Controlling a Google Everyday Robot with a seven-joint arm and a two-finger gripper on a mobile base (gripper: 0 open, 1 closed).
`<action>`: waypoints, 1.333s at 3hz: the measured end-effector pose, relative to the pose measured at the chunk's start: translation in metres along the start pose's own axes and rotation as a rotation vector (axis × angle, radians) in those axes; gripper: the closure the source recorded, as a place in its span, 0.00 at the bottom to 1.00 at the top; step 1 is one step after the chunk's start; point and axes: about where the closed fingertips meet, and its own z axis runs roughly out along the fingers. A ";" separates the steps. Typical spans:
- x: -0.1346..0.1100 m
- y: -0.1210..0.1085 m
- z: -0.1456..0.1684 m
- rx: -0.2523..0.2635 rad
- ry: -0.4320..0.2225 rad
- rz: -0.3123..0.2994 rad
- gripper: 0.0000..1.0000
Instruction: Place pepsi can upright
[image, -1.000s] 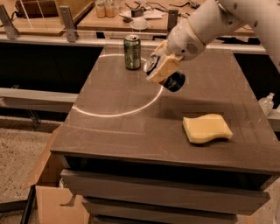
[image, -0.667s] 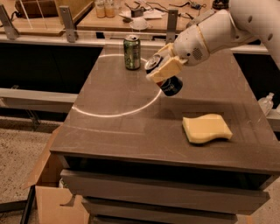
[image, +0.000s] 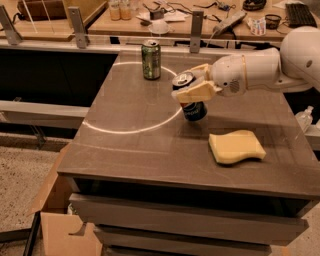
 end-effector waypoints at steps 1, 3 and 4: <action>0.007 -0.003 -0.002 0.032 -0.079 0.033 1.00; 0.020 -0.007 -0.006 0.049 -0.218 0.131 0.62; 0.023 -0.007 -0.007 0.044 -0.244 0.142 0.38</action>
Offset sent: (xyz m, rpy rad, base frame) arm 0.0084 -0.0275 -0.0187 0.3051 0.0910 -0.1303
